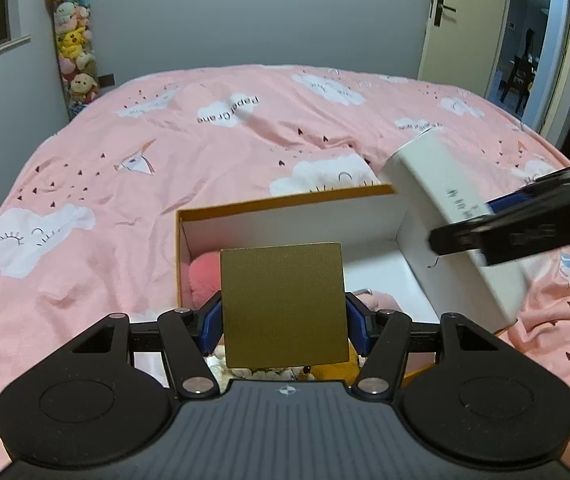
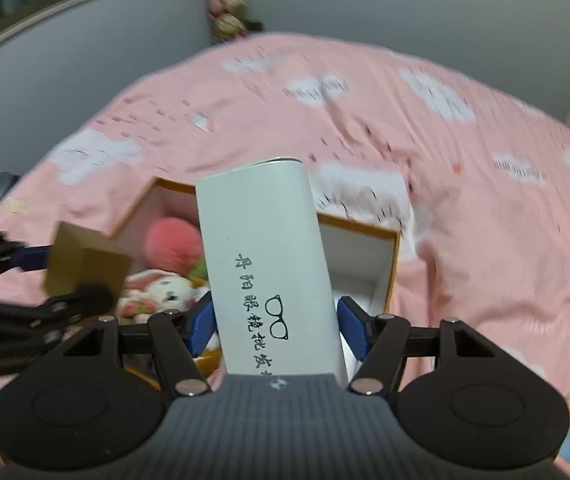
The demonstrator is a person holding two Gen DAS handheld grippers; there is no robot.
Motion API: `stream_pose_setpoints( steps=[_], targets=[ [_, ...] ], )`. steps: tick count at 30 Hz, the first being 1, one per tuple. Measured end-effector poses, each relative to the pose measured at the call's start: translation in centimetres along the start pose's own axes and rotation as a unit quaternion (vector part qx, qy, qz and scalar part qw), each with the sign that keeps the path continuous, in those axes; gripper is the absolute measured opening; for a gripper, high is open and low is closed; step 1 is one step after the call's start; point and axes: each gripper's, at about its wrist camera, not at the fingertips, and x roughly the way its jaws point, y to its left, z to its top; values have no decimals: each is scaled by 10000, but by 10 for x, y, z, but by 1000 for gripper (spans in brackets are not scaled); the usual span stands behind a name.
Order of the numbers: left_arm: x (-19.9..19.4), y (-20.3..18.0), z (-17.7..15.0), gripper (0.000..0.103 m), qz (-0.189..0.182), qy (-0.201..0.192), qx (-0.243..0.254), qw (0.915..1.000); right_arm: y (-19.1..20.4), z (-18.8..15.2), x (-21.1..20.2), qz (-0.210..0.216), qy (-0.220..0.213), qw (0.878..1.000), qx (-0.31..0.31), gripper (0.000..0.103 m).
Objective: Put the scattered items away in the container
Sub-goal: 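Carry the glasses case and gold box toward the open box with both grippers, then lower the glasses case into the box and open the right gripper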
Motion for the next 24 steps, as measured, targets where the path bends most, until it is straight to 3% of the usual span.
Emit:
stream_pose_setpoints(
  steps=[3, 10, 18, 24],
  targets=[
    [9, 2, -2, 70, -55, 111, -10, 9999, -1, 1, 30, -173, 229, 9994, 184, 66],
    [22, 13, -7, 70, -149, 274, -146, 9994, 7, -3, 86, -1029, 966, 9896, 261, 67],
    [31, 13, -7, 70, -378, 343, -154, 9986, -6, -10, 119, -1541, 1681, 9678, 1069, 67],
    [34, 15, -6, 70, -414, 371, -185, 9983, -1, -11, 129, -1794, 2025, 9571, 1035, 67]
  ],
)
